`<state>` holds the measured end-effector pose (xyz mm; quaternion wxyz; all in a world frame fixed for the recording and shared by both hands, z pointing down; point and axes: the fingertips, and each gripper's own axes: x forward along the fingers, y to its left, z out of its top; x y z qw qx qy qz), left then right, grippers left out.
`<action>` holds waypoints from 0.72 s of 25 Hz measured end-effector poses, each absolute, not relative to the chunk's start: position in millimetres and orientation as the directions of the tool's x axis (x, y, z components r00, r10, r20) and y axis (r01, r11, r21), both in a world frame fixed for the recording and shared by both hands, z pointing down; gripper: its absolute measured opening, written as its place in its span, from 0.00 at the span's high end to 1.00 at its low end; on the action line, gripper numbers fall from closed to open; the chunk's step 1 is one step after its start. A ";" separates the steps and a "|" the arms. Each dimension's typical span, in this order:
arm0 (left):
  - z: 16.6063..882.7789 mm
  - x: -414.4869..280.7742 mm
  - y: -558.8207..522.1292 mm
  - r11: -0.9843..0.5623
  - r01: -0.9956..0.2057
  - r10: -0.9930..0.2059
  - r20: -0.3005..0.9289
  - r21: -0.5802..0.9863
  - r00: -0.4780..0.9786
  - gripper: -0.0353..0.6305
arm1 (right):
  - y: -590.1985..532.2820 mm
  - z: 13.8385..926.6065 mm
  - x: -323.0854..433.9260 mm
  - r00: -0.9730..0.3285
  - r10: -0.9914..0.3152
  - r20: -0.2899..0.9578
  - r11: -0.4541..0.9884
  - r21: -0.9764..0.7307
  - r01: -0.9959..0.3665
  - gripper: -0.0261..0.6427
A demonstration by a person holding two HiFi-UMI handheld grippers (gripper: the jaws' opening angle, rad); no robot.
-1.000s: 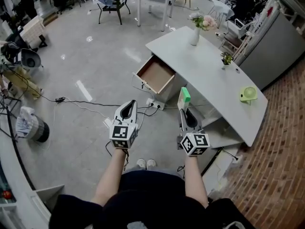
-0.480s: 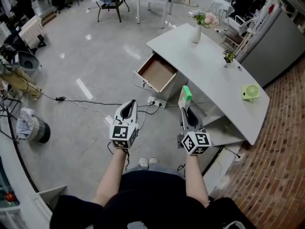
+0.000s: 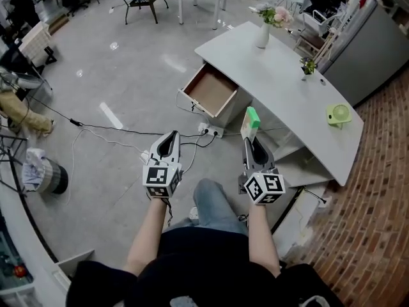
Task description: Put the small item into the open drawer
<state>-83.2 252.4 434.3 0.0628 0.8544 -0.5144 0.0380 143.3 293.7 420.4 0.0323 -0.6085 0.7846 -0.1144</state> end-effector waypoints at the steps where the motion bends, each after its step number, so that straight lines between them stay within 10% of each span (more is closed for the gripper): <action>1: 434.0 -83.7 248.4 -0.463 -0.884 -0.874 0.128 0.070 0.468 0.91 | 290.3 419.9 143.5 -0.255 -0.963 0.089 0.231 -0.217 -0.949 0.82; 18: 453.8 -74.0 123.2 -0.446 -0.890 -0.877 0.153 0.097 0.456 0.91 | 158.3 437.6 153.9 -0.257 -0.959 0.119 0.233 -0.185 -0.955 0.82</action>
